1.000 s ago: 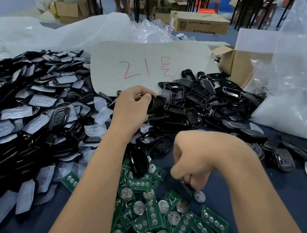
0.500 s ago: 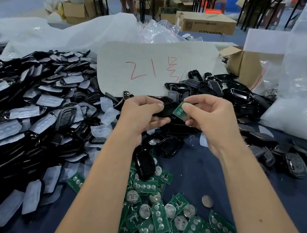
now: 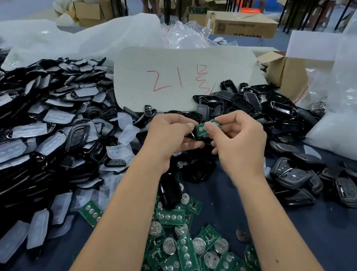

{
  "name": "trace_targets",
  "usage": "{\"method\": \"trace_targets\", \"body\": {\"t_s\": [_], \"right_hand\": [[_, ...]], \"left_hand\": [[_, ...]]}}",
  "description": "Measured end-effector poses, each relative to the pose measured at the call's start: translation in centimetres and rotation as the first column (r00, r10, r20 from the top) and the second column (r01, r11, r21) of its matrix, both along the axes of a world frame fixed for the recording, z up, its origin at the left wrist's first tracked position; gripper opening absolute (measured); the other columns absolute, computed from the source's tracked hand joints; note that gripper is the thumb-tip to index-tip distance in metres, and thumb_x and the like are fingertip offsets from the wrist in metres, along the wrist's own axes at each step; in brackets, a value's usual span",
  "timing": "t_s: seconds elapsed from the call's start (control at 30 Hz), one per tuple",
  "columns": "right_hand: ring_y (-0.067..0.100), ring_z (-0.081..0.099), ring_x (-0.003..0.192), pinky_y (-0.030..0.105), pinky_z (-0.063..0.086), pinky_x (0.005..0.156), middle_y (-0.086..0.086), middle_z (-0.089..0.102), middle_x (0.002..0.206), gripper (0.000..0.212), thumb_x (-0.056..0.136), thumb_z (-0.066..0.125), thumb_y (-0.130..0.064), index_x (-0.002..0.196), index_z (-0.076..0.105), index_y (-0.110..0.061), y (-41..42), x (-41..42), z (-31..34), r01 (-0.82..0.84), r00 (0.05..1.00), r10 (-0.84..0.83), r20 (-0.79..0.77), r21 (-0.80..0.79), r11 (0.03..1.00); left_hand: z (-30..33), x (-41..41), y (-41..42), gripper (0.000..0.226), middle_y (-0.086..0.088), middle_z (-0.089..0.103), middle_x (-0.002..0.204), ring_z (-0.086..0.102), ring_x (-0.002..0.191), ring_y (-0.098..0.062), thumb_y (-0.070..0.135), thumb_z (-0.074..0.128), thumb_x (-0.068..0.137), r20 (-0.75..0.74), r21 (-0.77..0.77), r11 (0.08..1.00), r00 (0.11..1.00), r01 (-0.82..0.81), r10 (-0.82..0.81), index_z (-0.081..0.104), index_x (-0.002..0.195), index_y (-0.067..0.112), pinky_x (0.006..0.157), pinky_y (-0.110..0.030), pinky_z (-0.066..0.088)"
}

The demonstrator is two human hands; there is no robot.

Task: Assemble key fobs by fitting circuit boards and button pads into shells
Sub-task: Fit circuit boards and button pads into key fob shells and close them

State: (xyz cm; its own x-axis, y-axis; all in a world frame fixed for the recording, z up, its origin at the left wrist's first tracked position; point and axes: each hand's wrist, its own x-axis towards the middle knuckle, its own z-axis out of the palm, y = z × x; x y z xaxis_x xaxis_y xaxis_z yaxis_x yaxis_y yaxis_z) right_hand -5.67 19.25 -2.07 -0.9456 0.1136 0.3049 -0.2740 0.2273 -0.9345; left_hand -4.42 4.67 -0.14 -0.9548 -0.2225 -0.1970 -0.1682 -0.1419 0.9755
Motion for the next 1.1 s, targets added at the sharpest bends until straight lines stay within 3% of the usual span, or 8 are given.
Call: {"method": "trace_targets", "body": {"t_s": [0.2,0.3,0.47,0.63,0.73,0.87,0.97,1.1], "right_hand": [[0.020,0.068,0.063,0.034,0.056,0.058,0.004,0.073,0.074,0.015,0.086,0.084,-0.019,0.090,0.070,-0.015,0.3,0.0,-0.1,0.010,1.000,-0.011,0.006,0.028,1.000],[0.011,0.066,0.067,0.025,0.055,0.067,-0.001,0.072,0.074,0.016,0.084,0.086,-0.023,0.088,0.071,-0.017,0.2,0.0,-0.1,0.041,0.999,-0.038,-0.032,0.087,0.995],[0.002,0.058,0.059,0.012,0.043,0.058,0.000,0.070,0.072,0.019,0.084,0.086,-0.027,0.089,0.071,-0.016,-0.1,0.0,-0.2,0.102,0.995,-0.099,-0.027,0.126,0.987],[-0.002,0.057,0.058,0.010,0.041,0.056,-0.002,0.069,0.070,0.021,0.083,0.087,-0.031,0.087,0.071,-0.017,0.0,0.1,0.0,0.092,0.996,-0.094,0.010,0.147,0.985],[0.000,0.054,0.053,0.010,0.039,0.055,-0.002,0.064,0.064,0.029,0.082,0.088,-0.032,0.086,0.064,-0.017,-0.1,0.3,0.0,0.109,0.994,-0.110,0.001,0.159,0.981],[0.002,0.049,0.048,0.011,0.036,0.053,-0.005,0.060,0.056,0.036,0.078,0.090,-0.038,0.090,0.062,-0.019,0.2,0.1,-0.1,0.104,0.993,-0.110,0.041,0.126,0.987],[0.004,0.050,0.052,0.018,0.040,0.055,0.002,0.065,0.064,0.031,0.076,0.091,-0.041,0.086,0.067,-0.023,0.4,0.0,-0.2,0.062,0.991,-0.072,0.109,0.095,0.994],[0.012,0.058,0.056,0.026,0.047,0.047,0.006,0.070,0.073,0.010,0.086,0.085,-0.021,0.091,0.077,-0.019,0.5,0.1,0.2,-0.132,0.971,0.161,0.175,-0.165,0.977]], "left_hand": [[0.0,0.0,0.1,0.015,-0.014,0.074,0.086,0.075,0.066,-0.030,-0.002,0.059,0.100,-0.029,-0.004,1.000,1.000,-0.003,0.003,0.074,0.097,-0.003,0.061,-0.023,0.059],[0.0,0.0,-0.1,0.012,-0.015,0.073,0.089,0.075,0.068,-0.030,-0.002,0.062,0.098,-0.042,-0.022,1.000,0.999,0.002,-0.003,0.074,0.096,-0.002,0.062,-0.023,0.060],[0.0,0.3,0.1,0.012,-0.020,0.062,0.083,0.072,0.073,-0.026,-0.009,0.076,0.085,-0.130,-0.073,0.997,0.992,-0.005,-0.004,0.071,0.095,-0.005,0.066,-0.024,0.061],[0.1,0.4,0.0,0.015,-0.023,0.063,0.083,0.073,0.068,-0.024,-0.012,0.077,0.083,-0.159,-0.111,0.994,0.987,0.003,-0.021,0.070,0.092,-0.002,0.065,-0.024,0.060],[0.0,0.3,-0.2,0.015,-0.012,0.064,0.069,0.073,0.062,-0.025,-0.012,0.077,0.083,-0.172,-0.108,0.994,0.985,0.011,-0.029,0.070,0.091,-0.001,0.064,-0.025,0.060],[-0.1,0.2,-0.5,0.014,-0.003,0.067,0.061,0.074,0.062,-0.026,-0.011,0.076,0.083,-0.187,-0.120,0.993,0.982,0.019,-0.041,0.071,0.091,0.000,0.067,-0.029,0.062],[-0.2,0.3,-0.7,0.015,-0.005,0.070,0.065,0.073,0.063,-0.025,-0.011,0.075,0.084,-0.186,-0.106,0.994,0.981,0.039,-0.059,0.071,0.090,0.002,0.065,-0.027,0.060],[0.1,0.4,-0.8,0.015,-0.010,0.072,0.072,0.071,0.062,-0.022,-0.014,0.072,0.084,-0.199,-0.031,0.998,0.978,0.054,-0.059,0.070,0.089,0.000,0.064,-0.025,0.059]]}}
